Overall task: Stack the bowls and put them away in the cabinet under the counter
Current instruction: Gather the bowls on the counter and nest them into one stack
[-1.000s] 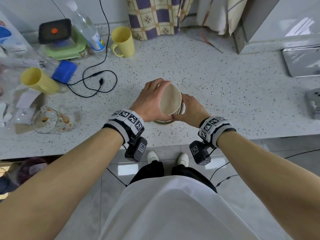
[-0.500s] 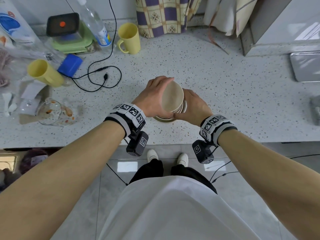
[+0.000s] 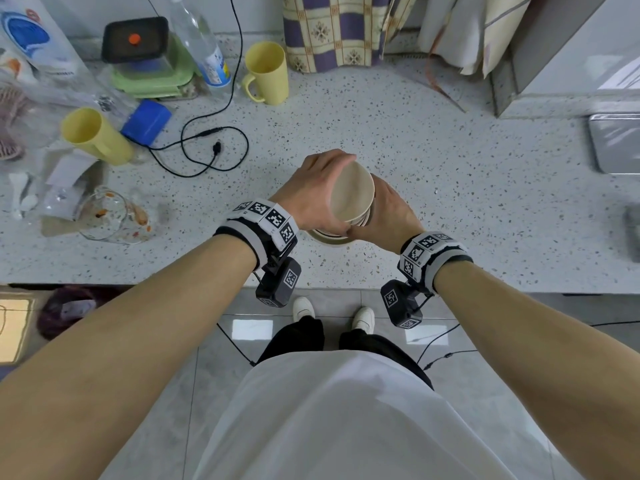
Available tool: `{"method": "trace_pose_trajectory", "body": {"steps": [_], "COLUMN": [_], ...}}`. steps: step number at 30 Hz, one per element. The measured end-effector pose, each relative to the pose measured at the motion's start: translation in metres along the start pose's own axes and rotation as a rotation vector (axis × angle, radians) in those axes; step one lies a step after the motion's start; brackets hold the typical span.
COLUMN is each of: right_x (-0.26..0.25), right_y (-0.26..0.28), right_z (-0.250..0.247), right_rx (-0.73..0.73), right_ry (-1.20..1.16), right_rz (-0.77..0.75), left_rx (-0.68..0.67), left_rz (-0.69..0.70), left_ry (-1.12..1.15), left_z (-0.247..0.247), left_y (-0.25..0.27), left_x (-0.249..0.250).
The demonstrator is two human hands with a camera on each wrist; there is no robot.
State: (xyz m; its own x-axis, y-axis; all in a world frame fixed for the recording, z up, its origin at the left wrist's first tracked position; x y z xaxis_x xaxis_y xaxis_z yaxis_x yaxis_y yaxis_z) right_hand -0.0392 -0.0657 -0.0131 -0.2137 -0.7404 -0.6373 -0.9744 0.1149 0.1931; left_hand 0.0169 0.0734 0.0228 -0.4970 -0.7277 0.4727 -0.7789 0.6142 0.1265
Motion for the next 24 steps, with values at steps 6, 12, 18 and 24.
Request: {"method": "trace_pose_trajectory", "body": {"steps": [6, 12, 18, 24], "right_x": [0.002, 0.018, 0.026, 0.042], "right_y": [0.005, 0.008, 0.020, 0.052], "right_z": [0.000, -0.001, 0.008, 0.015], "right_rx": [0.014, -0.012, 0.031, 0.221], "right_ry": [-0.071, -0.080, -0.120, -0.234], "right_rz": [-0.070, -0.098, -0.088, 0.077], "left_rx": [0.017, 0.161, 0.310, 0.244], "left_rz": [-0.003, -0.112, -0.299, -0.457], "left_ry": [-0.042, 0.051, 0.139, 0.216], "left_z": [0.002, -0.001, 0.008, 0.043], "left_y": [0.009, 0.039, 0.089, 0.129], "left_x": [0.000, -0.009, -0.027, -0.049]}}
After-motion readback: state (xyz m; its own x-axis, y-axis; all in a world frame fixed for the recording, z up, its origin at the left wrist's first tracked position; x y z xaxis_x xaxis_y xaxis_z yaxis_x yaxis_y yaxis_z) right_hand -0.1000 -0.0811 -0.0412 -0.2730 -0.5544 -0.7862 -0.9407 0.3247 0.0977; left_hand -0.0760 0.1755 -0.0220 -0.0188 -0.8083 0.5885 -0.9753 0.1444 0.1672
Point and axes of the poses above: each hand's wrist, its own y-axis away from the middle knuckle, its own z-axis out of the palm, x = y × z, the point moved 5 cm from there along -y, towards the middle knuckle, and after that the axes turned 7 degrees about x, right-handed, at the moved point
